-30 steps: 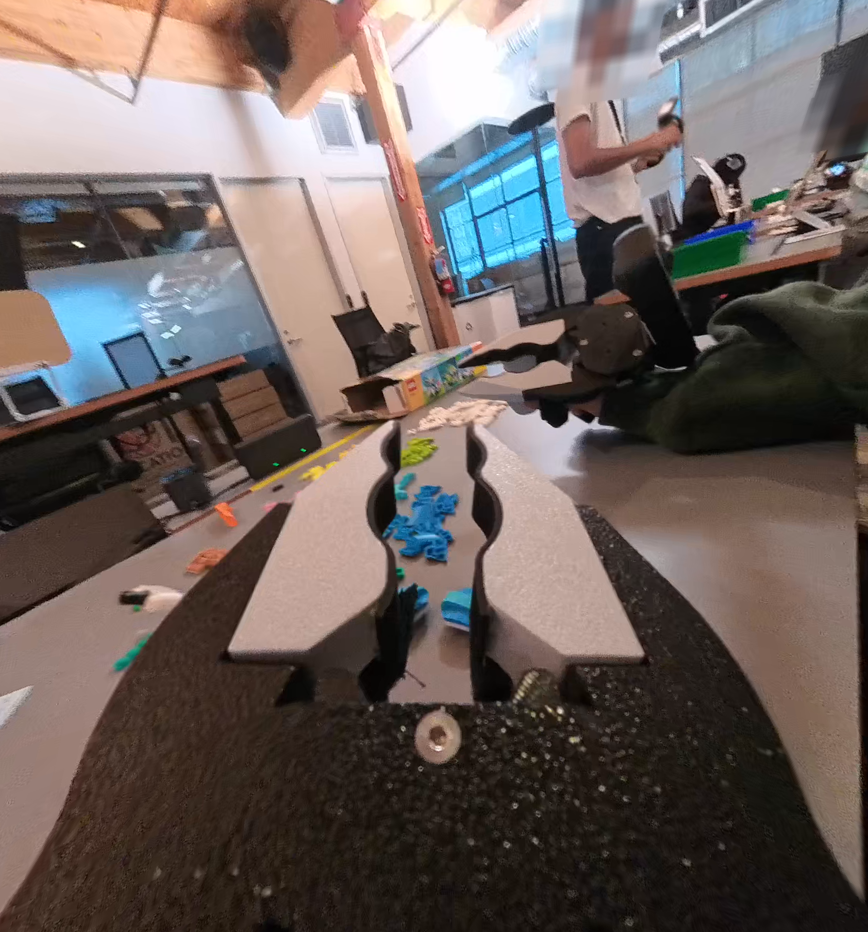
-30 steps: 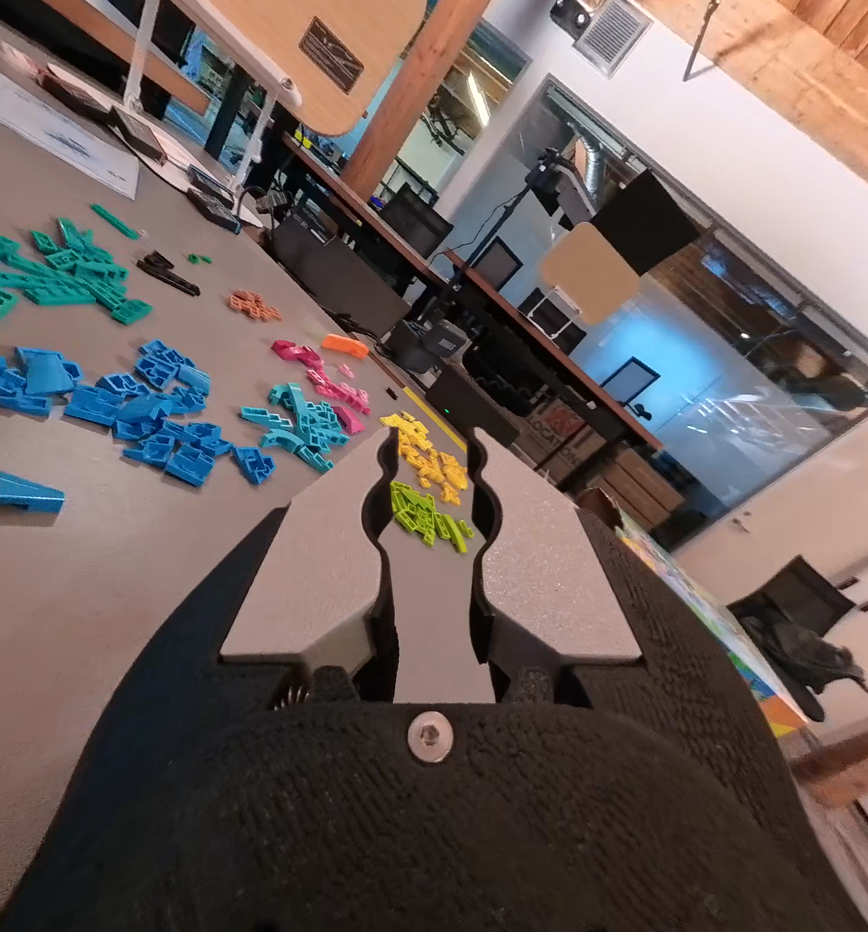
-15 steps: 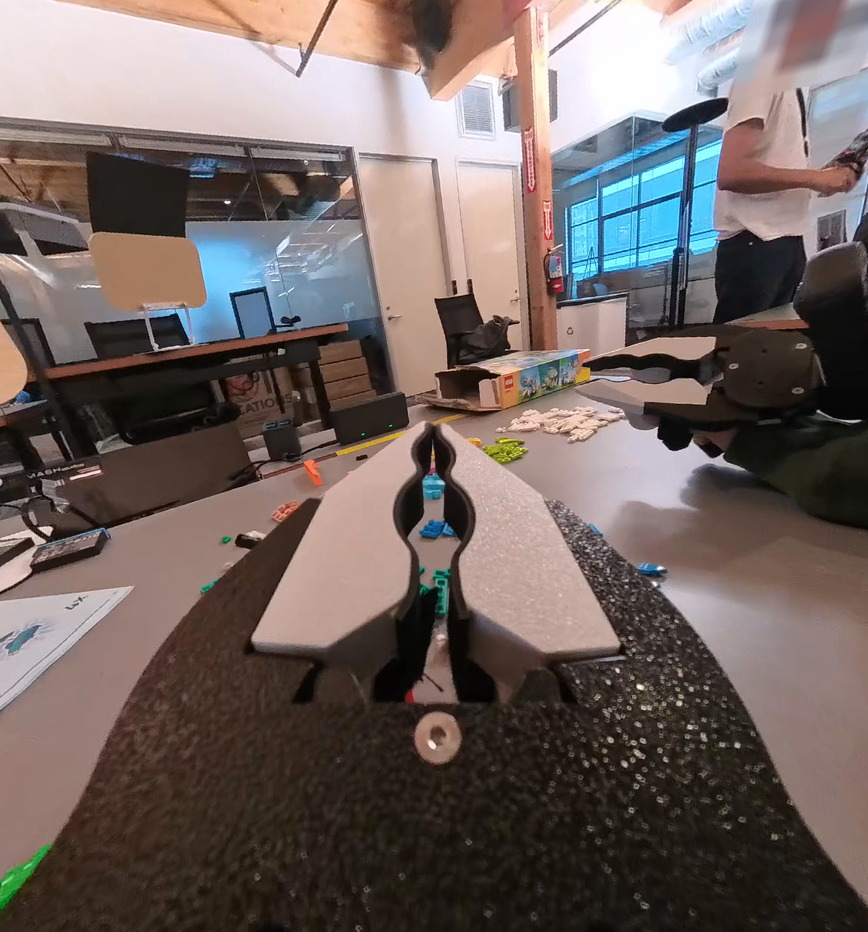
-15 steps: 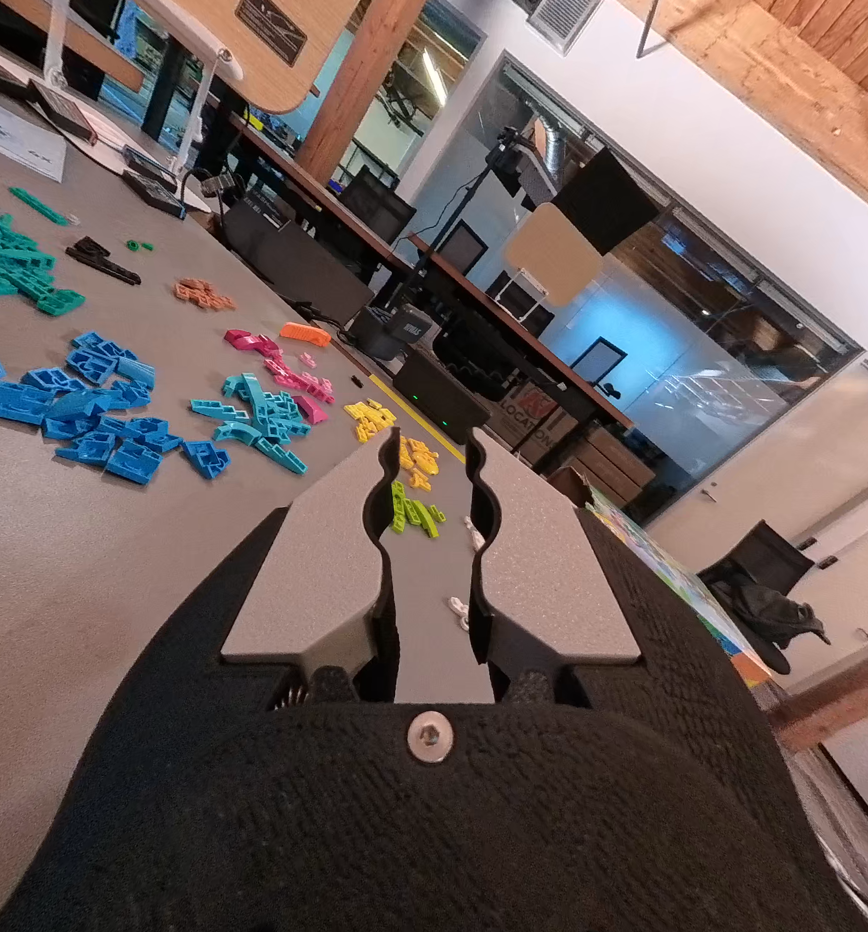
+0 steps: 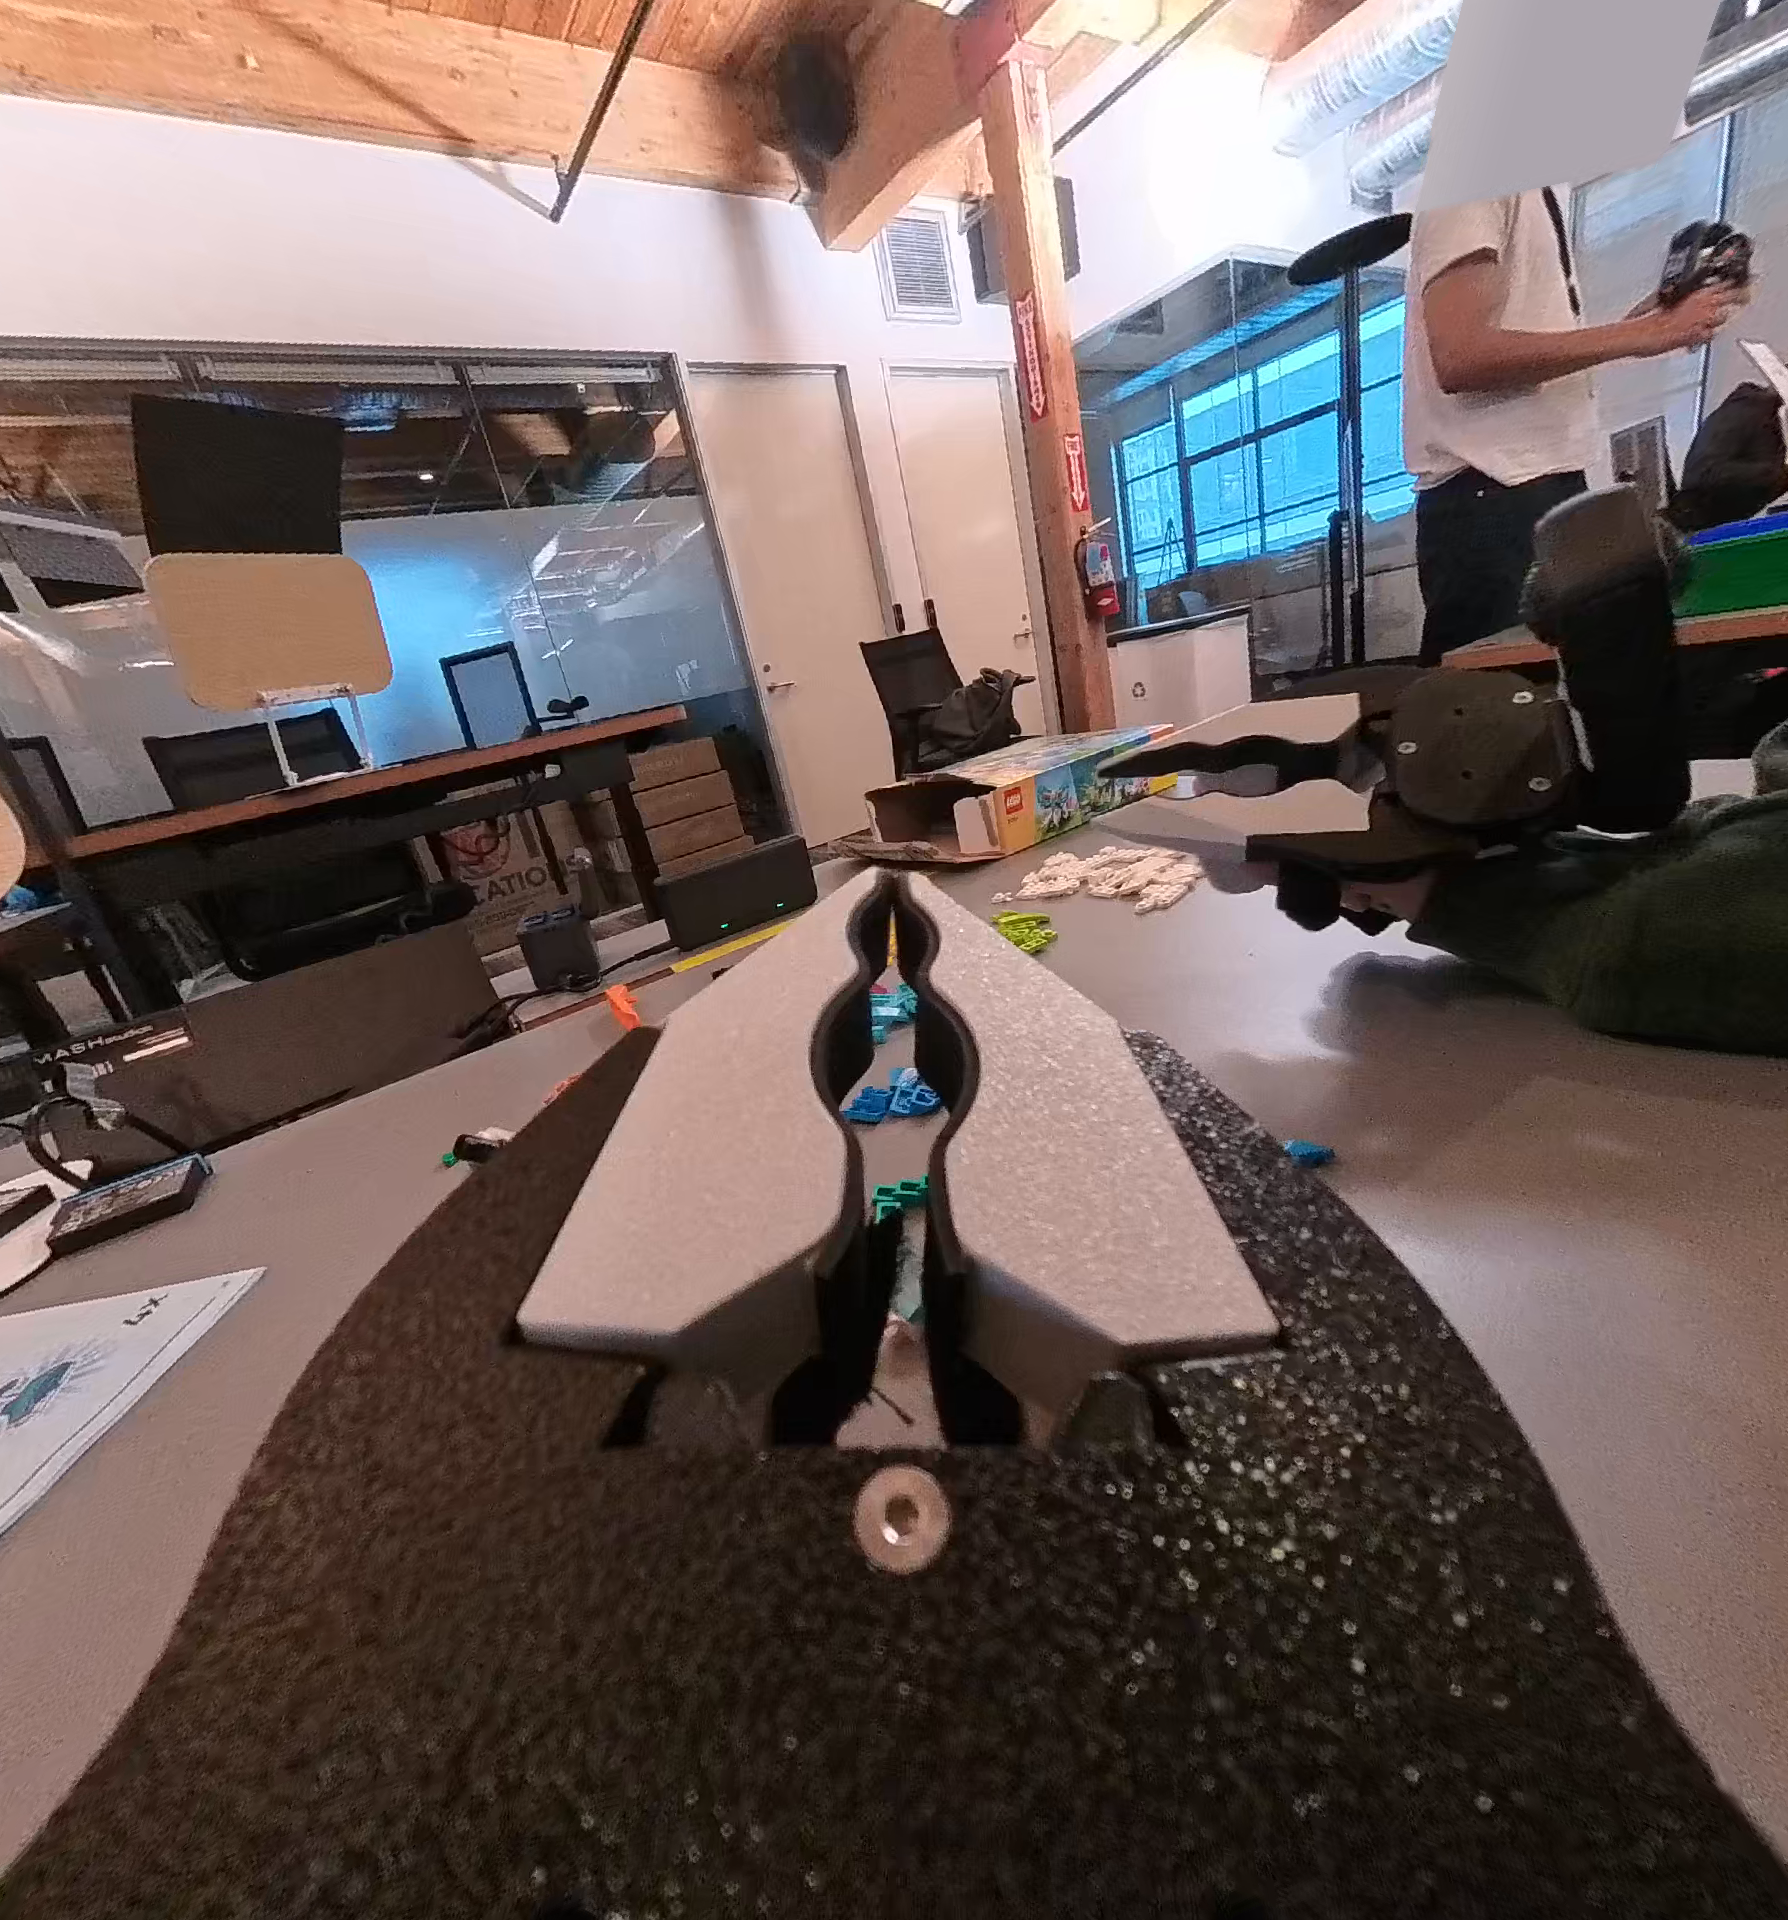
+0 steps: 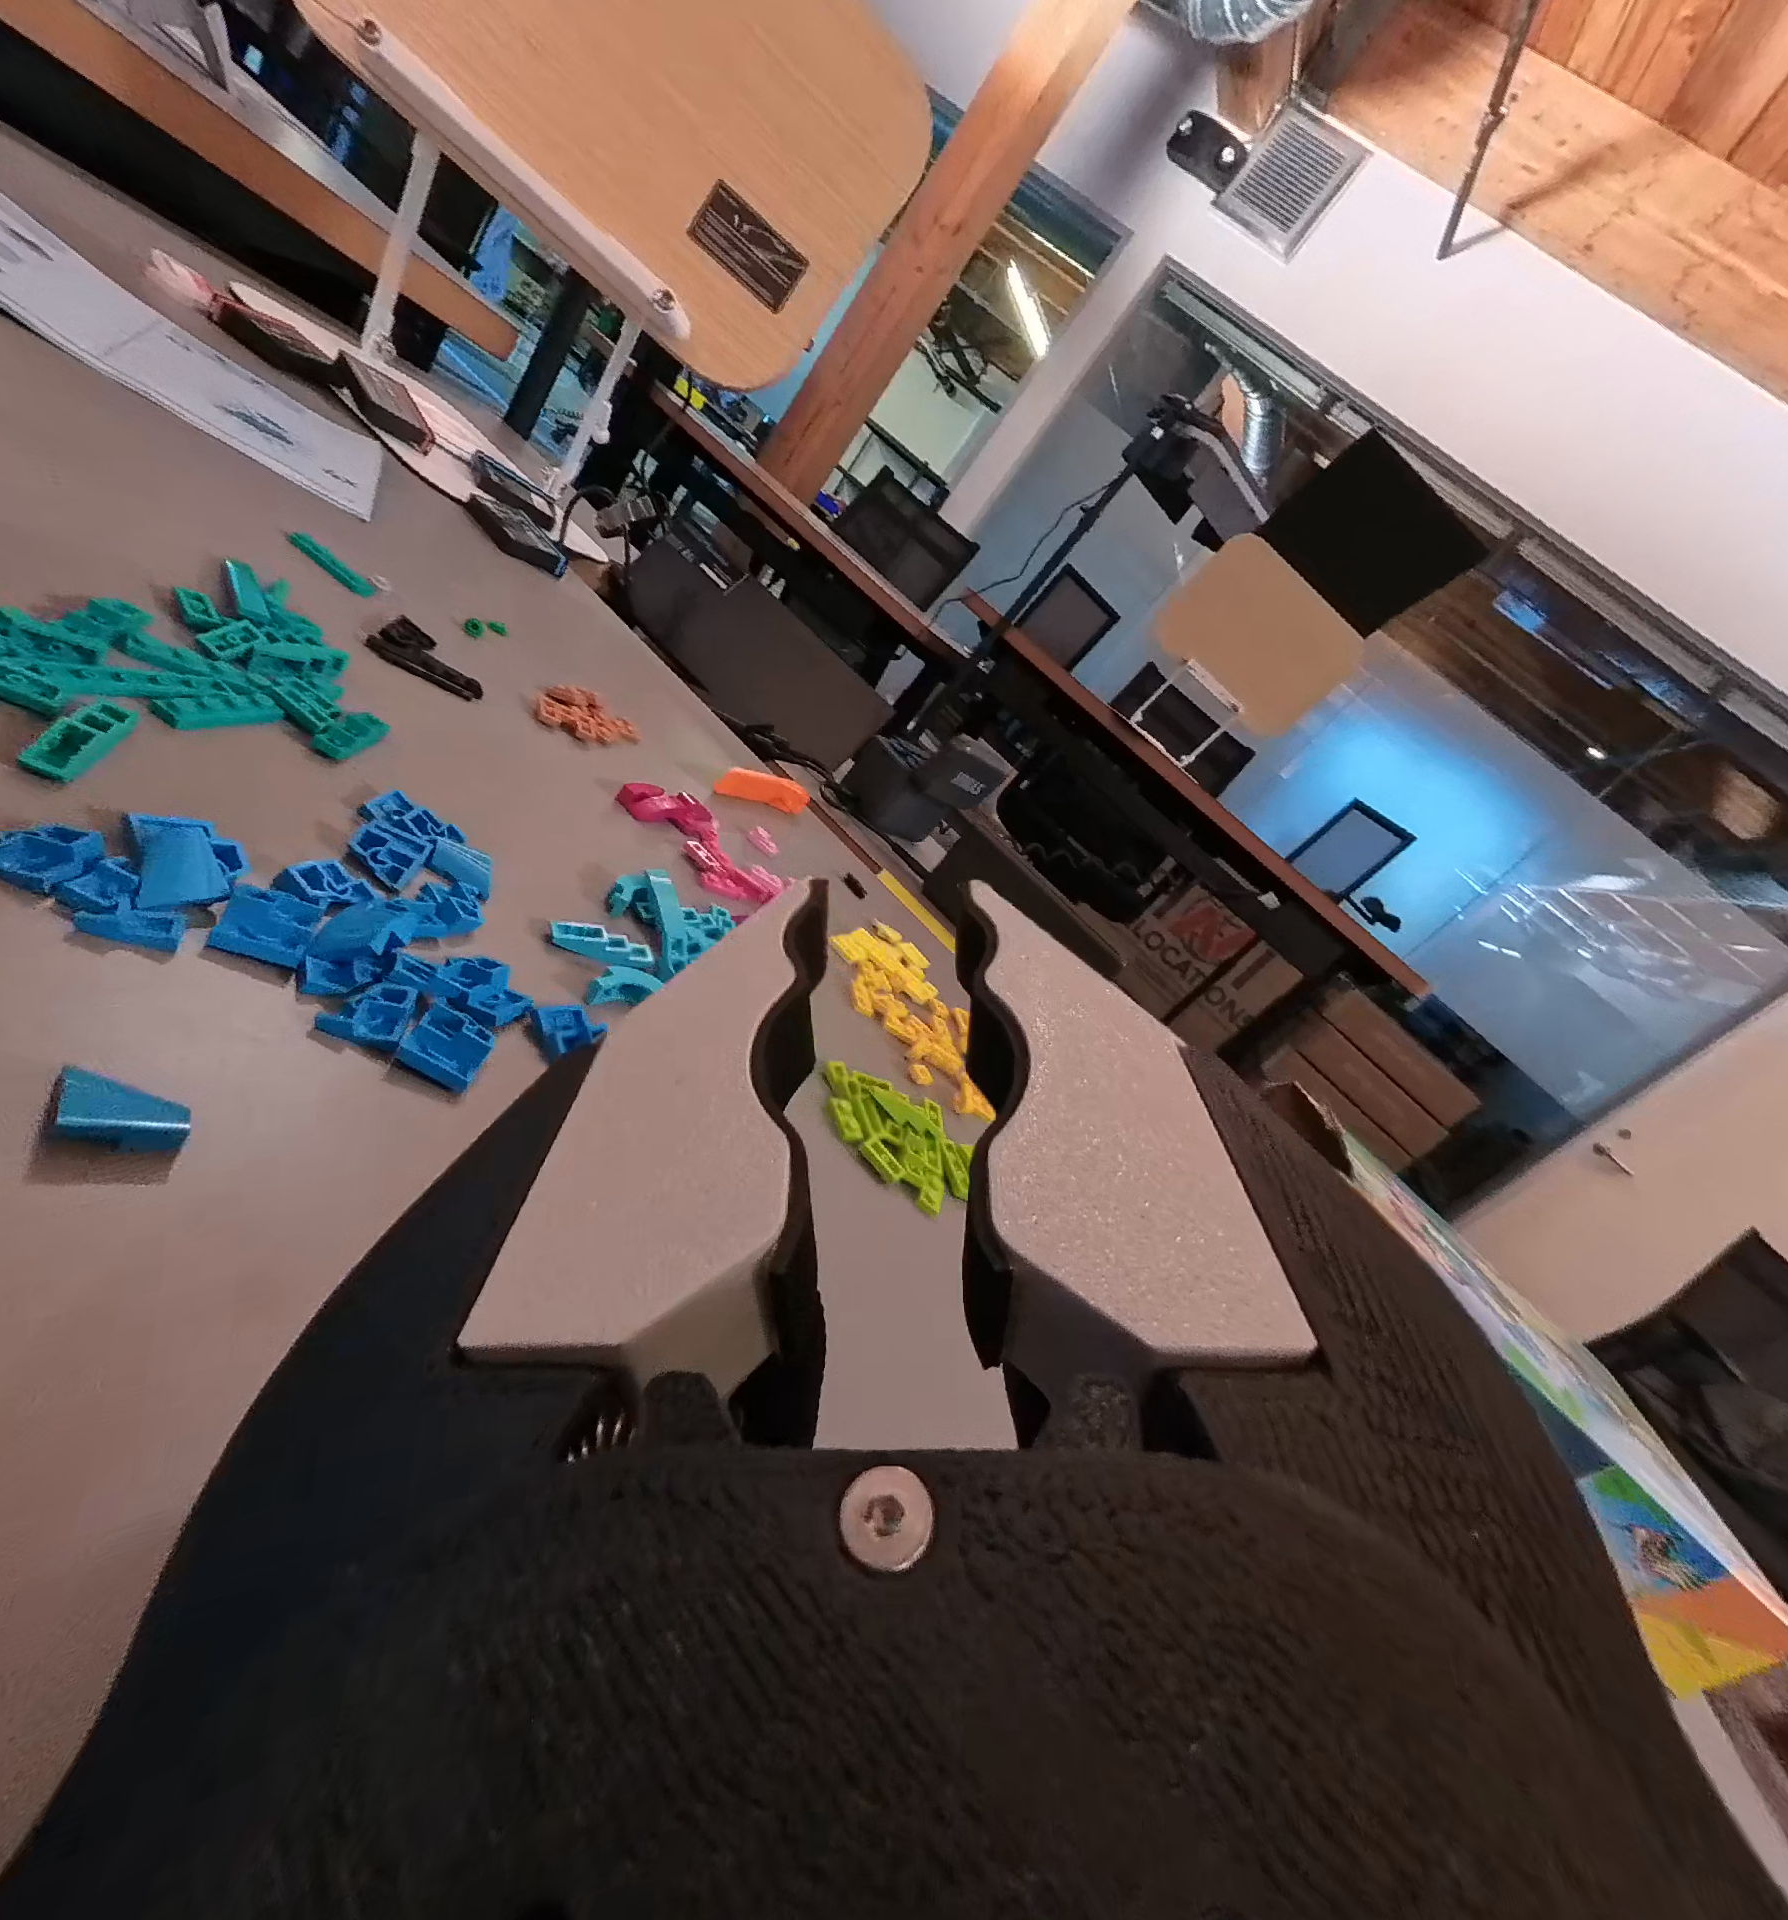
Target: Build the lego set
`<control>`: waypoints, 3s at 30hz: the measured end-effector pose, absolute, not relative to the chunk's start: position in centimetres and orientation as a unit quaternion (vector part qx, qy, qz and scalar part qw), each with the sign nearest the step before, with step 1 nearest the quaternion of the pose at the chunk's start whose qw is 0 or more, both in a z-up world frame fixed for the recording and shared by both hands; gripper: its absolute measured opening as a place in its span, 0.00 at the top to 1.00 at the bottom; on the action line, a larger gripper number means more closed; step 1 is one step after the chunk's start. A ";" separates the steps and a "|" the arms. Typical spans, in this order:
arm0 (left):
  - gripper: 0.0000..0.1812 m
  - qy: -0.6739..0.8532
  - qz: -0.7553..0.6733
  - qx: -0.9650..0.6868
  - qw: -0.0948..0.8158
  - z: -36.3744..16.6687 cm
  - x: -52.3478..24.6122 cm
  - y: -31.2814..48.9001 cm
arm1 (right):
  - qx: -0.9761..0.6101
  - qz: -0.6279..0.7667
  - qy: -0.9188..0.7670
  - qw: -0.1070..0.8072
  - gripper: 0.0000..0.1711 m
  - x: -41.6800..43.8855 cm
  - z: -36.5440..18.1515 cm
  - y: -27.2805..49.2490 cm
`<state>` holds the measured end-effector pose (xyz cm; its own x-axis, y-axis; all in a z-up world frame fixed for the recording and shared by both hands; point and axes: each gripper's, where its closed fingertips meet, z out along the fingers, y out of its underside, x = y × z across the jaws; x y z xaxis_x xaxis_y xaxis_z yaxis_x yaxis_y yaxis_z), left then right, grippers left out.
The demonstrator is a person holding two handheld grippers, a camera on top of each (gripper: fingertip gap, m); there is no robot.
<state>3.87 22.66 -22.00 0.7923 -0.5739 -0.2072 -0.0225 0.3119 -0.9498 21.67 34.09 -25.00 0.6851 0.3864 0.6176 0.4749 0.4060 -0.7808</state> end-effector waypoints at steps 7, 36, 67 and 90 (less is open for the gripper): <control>1.00 0.297 -0.161 -0.539 0.771 -21.9 3.8 21.5 | -0.544 -0.037 -0.376 0.749 0.87 22.2 -24.4 35.3; 1.00 0.336 -0.138 -0.539 0.760 -23.0 3.6 21.3 | -0.620 0.280 -0.487 0.548 0.89 18.9 -28.1 32.1; 1.00 0.341 -0.143 -0.545 0.752 -23.4 3.8 21.2 | -0.655 -0.112 -0.110 0.739 0.86 41.1 -24.1 40.4; 1.00 0.327 -0.155 -0.557 0.747 -23.4 3.5 21.5 | -0.677 -0.176 -0.138 0.702 0.84 42.6 -24.6 40.5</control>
<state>3.45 21.52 -23.43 0.7383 -0.5958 -0.3160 -0.1331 0.3307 -0.9343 42.56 40.51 -24.59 0.9002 -0.0609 0.4313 0.4332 0.0227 -0.9010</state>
